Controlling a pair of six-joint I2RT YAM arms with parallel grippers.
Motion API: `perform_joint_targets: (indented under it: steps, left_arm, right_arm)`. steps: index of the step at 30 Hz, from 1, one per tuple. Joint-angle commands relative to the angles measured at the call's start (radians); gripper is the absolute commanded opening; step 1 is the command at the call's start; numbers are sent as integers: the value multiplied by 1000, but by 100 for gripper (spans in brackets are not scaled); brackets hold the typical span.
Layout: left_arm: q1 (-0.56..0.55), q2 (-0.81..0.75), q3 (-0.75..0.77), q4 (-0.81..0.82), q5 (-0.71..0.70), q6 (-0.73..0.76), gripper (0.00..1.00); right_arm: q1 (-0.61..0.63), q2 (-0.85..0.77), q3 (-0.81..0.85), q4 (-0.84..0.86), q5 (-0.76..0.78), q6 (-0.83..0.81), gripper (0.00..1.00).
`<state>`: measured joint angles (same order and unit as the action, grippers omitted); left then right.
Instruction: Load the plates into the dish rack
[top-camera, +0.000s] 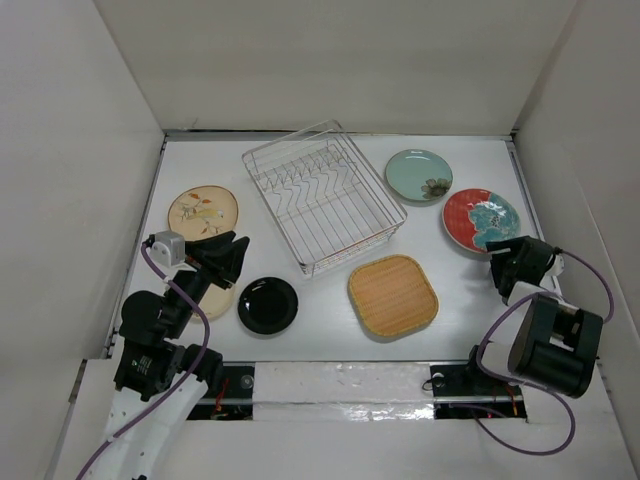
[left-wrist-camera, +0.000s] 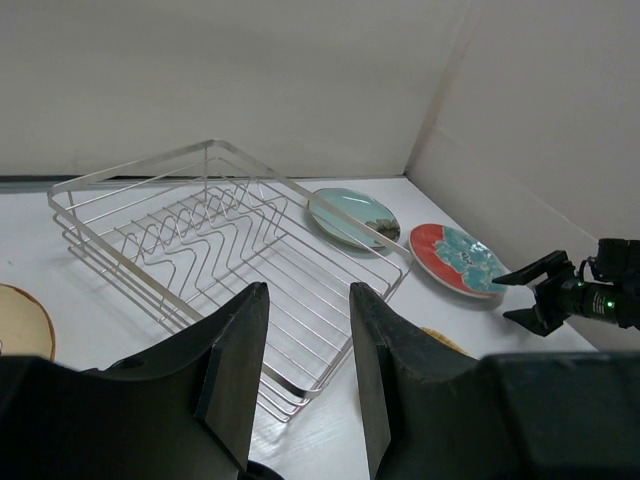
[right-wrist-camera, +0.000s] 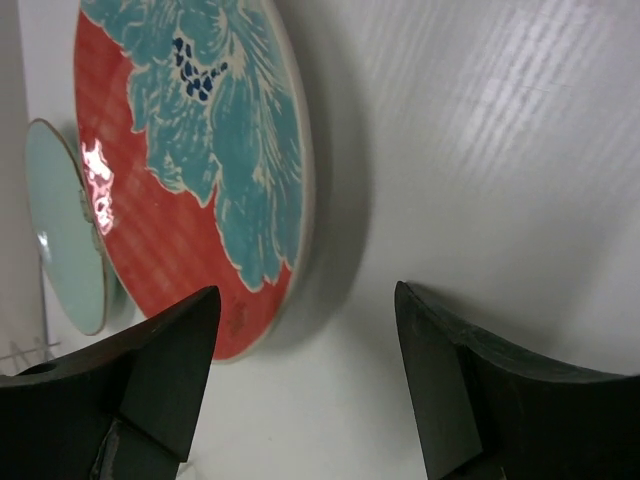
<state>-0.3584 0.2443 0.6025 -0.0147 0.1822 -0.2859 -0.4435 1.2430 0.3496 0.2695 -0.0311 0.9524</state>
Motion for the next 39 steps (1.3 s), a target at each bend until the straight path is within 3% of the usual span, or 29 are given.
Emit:
perform_joint_targets:
  steps: [1,9,11,13,14,19,26,32,35,39]
  left_arm:
    - [-4,-7,6,33,-6,7,35]
    - [-4,0,11,30,-15,13,35]
    - [-4,3,13,30,-16,14,35]
    - [-4,6,14,27,-20,17,35]
    - [-4,10,14,25,-21,19,35]
    - [-4,10,16,28,-20,19,35]
    - [-4,9,14,28,-16,21,34]
    - [-4,13,14,32,-9,22,34]
    - [-4,13,14,33,-4,22,34]
    - [-4,13,14,33,-4,24,34]
  right_arm:
    - [-11,99,35,83,-82,68,75]
    - [-21,308,57,157,-243,144,60]
    - [-32,384,22,256,-268,167,43]
    - [-32,412,-27,417,-277,221,35]
    - [-32,412,-56,437,-273,235,22]
    - [-32,328,-86,421,-248,244,1]
    - [-32,-67,-101,156,-109,184,0]
    - [33,-525,36,-133,78,25,0]
    - [139,-590,161,-203,167,-75,0]
    - [260,-536,323,-231,218,-194,0]
